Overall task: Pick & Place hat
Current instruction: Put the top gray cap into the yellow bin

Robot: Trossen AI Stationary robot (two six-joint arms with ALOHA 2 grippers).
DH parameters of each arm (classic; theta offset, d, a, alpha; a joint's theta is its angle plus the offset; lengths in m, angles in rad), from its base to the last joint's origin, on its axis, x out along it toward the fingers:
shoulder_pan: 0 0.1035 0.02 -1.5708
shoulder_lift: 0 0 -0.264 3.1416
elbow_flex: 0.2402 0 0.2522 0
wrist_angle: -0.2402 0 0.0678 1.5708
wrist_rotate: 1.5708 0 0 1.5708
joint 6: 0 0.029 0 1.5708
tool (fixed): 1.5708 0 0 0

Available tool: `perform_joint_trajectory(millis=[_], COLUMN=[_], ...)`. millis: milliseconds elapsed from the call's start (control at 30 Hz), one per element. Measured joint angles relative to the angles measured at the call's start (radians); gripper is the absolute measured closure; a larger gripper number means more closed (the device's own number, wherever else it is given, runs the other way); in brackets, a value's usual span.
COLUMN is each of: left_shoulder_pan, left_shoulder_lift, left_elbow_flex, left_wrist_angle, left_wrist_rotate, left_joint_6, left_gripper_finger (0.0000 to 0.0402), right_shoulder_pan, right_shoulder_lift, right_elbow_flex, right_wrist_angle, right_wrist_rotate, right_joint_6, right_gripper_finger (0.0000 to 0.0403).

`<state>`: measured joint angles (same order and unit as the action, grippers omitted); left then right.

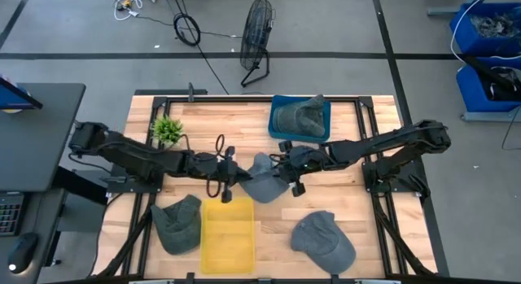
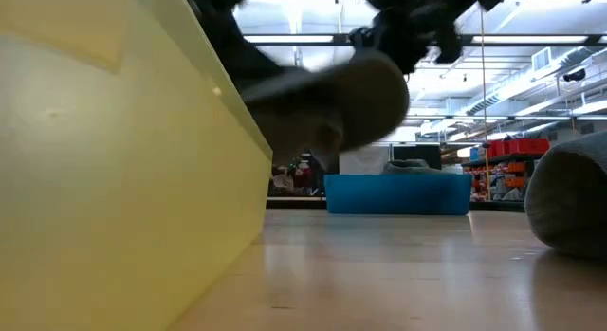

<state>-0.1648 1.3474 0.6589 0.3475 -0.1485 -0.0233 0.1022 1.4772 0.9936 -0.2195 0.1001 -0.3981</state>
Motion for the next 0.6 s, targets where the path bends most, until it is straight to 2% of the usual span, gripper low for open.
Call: perform_joint_trajectory(millis=[133, 200, 267, 467, 600], left_shoulder_pan=[-0.094, -0.160, -0.229, -0.436, -0.523], left_shoulder_lift=[-0.130, -0.161, -0.163, -0.113, -0.047], left_elbow_flex=[0.118, 0.183, 0.242, 0.252, 0.232], left_wrist_angle=[-0.369, -0.558, -0.672, -0.720, -0.708], left_wrist_rotate=[-0.008, 0.004, 0.032, 0.041, 0.032], left_joint_6=[0.034, 0.012, -0.018, -0.011, 0.111], left_gripper_finger=[0.0397, 0.0398, 0.0398, 0.0398, 0.0398], right_shoulder_pan=[0.013, 0.018, 0.020, 0.020, 0.020], right_shoulder_lift=[-0.078, -0.109, -0.132, -0.139, -0.137], right_elbow_flex=[0.001, 0.000, 0.000, 0.000, 0.000], right_wrist_angle=[-0.062, -0.105, -0.150, -0.177, -0.187], right_wrist_rotate=[0.006, 0.007, 0.006, 0.006, 0.005], right_joint_6=[0.064, 0.078, 0.080, 0.099, 0.111], right_gripper_finger=[0.0293, 0.0291, 0.0291, 0.0291, 0.0291])
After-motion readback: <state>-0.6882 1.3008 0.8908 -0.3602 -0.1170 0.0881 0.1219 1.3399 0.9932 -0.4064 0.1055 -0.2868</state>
